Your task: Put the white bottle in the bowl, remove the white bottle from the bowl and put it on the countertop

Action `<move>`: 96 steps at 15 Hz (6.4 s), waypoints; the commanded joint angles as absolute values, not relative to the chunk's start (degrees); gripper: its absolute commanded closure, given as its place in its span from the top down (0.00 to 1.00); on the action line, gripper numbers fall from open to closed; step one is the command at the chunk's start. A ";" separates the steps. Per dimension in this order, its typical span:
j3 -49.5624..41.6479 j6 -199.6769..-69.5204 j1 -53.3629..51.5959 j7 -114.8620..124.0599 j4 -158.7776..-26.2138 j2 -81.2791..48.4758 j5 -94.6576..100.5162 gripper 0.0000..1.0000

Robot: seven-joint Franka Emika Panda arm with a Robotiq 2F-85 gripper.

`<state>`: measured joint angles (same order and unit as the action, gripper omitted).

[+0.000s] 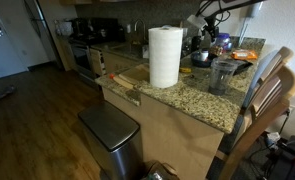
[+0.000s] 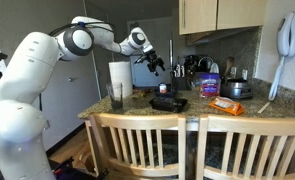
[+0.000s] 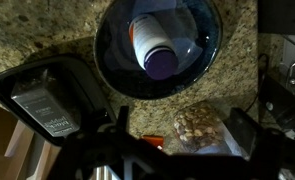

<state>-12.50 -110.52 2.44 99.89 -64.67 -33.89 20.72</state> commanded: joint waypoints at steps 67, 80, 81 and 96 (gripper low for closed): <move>-14.31 -101.68 1.79 105.20 -59.14 -43.54 17.65 0.52; -15.95 -108.92 -1.35 107.79 -61.24 -36.38 24.36 0.30; -14.83 -108.46 -0.76 104.41 -60.97 -35.09 23.56 0.30; -9.20 -93.98 1.72 62.85 -64.31 -29.90 11.91 0.30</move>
